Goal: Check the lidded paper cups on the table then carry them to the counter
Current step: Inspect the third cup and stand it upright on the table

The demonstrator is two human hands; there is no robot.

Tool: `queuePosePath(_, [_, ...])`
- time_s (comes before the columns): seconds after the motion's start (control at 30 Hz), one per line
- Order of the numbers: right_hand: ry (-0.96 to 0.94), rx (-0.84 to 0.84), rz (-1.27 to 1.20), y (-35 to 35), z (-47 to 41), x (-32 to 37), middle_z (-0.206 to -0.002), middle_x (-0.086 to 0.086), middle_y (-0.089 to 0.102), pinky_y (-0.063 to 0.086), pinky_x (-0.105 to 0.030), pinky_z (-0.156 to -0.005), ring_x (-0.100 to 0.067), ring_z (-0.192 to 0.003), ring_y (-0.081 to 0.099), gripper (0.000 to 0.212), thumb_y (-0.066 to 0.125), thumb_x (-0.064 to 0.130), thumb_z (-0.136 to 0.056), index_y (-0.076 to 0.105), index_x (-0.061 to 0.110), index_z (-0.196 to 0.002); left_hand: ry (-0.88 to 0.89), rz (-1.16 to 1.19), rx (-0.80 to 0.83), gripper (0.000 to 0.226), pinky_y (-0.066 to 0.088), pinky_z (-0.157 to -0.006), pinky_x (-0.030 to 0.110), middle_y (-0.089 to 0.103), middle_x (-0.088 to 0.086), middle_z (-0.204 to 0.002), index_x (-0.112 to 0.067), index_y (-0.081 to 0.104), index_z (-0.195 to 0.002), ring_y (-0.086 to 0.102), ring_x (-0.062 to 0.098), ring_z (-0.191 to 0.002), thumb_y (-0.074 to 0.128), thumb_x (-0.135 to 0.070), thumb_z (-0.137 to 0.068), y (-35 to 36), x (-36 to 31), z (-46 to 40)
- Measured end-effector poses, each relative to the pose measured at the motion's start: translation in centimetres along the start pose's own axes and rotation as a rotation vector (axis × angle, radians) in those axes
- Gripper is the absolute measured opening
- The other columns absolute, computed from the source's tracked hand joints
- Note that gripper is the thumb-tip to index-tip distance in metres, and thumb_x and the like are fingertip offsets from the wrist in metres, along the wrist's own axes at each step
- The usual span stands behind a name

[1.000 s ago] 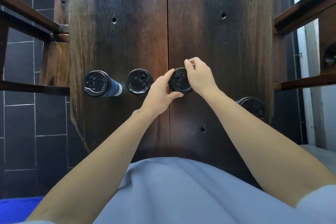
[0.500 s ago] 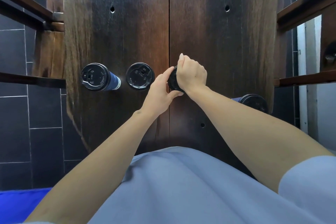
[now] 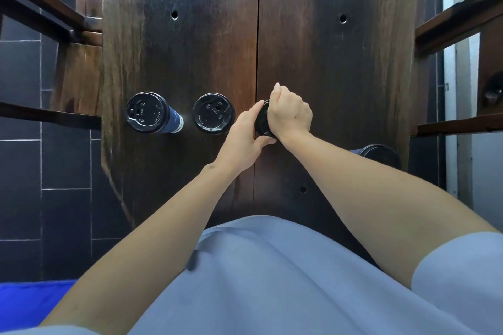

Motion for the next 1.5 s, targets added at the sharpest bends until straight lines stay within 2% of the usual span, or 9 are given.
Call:
queuePosePath(0.17, [0.088, 0.220, -0.352, -0.5, 0.2, -2.2, -0.102, -0.003, 0.071, 0.047, -0.039, -0.092, -0.023, -0.098, 0.064, 0.050, 0.026, 0.043, -0.110, 0.066, 0.016, -0.101, 0.026, 0.013, 0.011, 0.079, 0.044, -0.116, 0.049, 0.055, -0.005, -0.145, -0.020, 0.037, -0.157, 0.051, 0.020, -0.138, 0.078, -0.010, -0.090, 0.0, 0.7, -0.2])
queuePosePath(0.27, [-0.018, 0.473, -0.667, -1.1, 1.2, -4.4, -0.121, 0.002, 0.068, 0.048, -0.041, -0.108, -0.014, -0.116, 0.063, 0.032, 0.044, 0.039, -0.109, 0.063, 0.020, -0.126, 0.011, 0.018, 0.071, 0.079, 0.055, -0.103, 0.053, 0.052, -0.008, -0.138, -0.025, 0.032, -0.159, 0.055, 0.022, -0.133, 0.073, -0.011, -0.093, -0.4, 0.2, -0.6])
queuePosePath(0.37, [-0.075, 0.622, -0.732, -2.3, 2.2, -6.3, -0.146, 0.003, 0.053, 0.044, -0.035, -0.115, -0.011, -0.134, 0.053, 0.065, 0.067, 0.033, -0.097, 0.037, 0.024, -0.154, -0.017, 0.019, 0.192, 0.079, 0.064, -0.086, 0.048, 0.048, 0.001, -0.153, -0.028, 0.025, -0.162, 0.061, 0.025, -0.128, 0.069, -0.013, -0.098, -1.2, -1.7, -0.9])
queuePosePath(0.6, [-0.231, 0.595, -0.664, -8.7, 4.7, -5.3, -0.153, 0.007, 0.050, 0.048, -0.017, -0.099, -0.011, -0.136, 0.050, 0.087, 0.082, 0.022, -0.087, 0.032, 0.028, -0.157, -0.097, 0.182, 0.326, 0.068, 0.065, -0.080, 0.052, 0.052, 0.002, -0.143, -0.028, 0.038, -0.155, 0.061, 0.028, -0.128, 0.071, -0.013, -0.097, -4.7, -6.5, 1.3])
queuePosePath(0.77, [-0.262, 0.478, -0.698, -12.2, 7.3, -2.3, -0.139, 0.008, 0.061, 0.054, -0.019, -0.093, -0.010, -0.126, 0.059, 0.075, 0.075, 0.051, -0.078, 0.049, 0.026, -0.144, -0.071, 0.285, 0.291, 0.056, 0.065, -0.081, 0.056, 0.063, 0.007, -0.131, -0.020, 0.046, -0.144, 0.074, 0.025, -0.110, 0.074, -0.027, -0.095, -7.9, -8.6, 4.8])
queuePosePath(0.97, [-0.275, 0.445, -0.823, -14.1, 12.0, 0.4, -0.127, -0.005, 0.070, 0.054, -0.046, -0.104, -0.024, -0.117, 0.068, 0.068, 0.068, 0.053, -0.079, 0.059, 0.016, -0.136, 0.107, 0.245, 0.178, 0.065, 0.065, -0.083, 0.048, 0.059, 0.000, -0.132, -0.025, 0.045, -0.147, 0.070, 0.019, -0.111, 0.078, -0.031, -0.091, -10.7, -9.4, 9.2])
queuePosePath(1.17, [-0.293, 0.518, -0.847, -15.1, 15.9, 2.1, -0.120, -0.020, 0.071, 0.045, -0.070, -0.104, -0.047, -0.113, 0.066, 0.051, 0.071, 0.040, -0.085, 0.064, 0.012, -0.128, 0.375, 0.091, 0.388, 0.085, 0.053, -0.100, 0.023, 0.052, -0.012, -0.146, -0.051, 0.031, -0.157, 0.063, 0.005, -0.121, 0.077, -0.017, -0.094, -12.6, -10.7, 13.3])
queuePosePath(1.37, [-0.336, 0.556, -0.764, -15.9, 18.2, 2.9, -0.117, -0.012, 0.074, 0.051, -0.059, -0.101, -0.036, -0.108, 0.071, 0.047, 0.072, 0.035, -0.085, 0.065, 0.015, -0.127, 0.387, -0.066, 0.422, 0.063, 0.049, -0.066, 0.008, 0.051, -0.021, -0.132, -0.060, 0.058, -0.132, 0.061, 0.003, -0.112, 0.081, -0.023, -0.086, -13.3, -12.1, 16.2])
queuePosePath(1.5, [-0.385, 0.557, -0.587, -16.8, 18.4, 2.2, -0.117, 0.005, 0.075, 0.057, -0.047, -0.098, -0.017, -0.108, 0.073, 0.048, 0.072, 0.044, -0.085, 0.064, 0.032, -0.130, 0.386, -0.025, 0.322, 0.055, 0.057, -0.087, 0.023, 0.055, -0.019, -0.129, -0.058, 0.064, -0.122, 0.064, 0.006, -0.111, 0.083, -0.025, -0.083, -12.7, -11.2, 16.9])
Point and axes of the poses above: each hand's wrist, its own z-axis away from the middle knuckle, its own y-axis out of the palm, x = y × z, the point moved 4 cm from there along -z, towards the middle knuckle
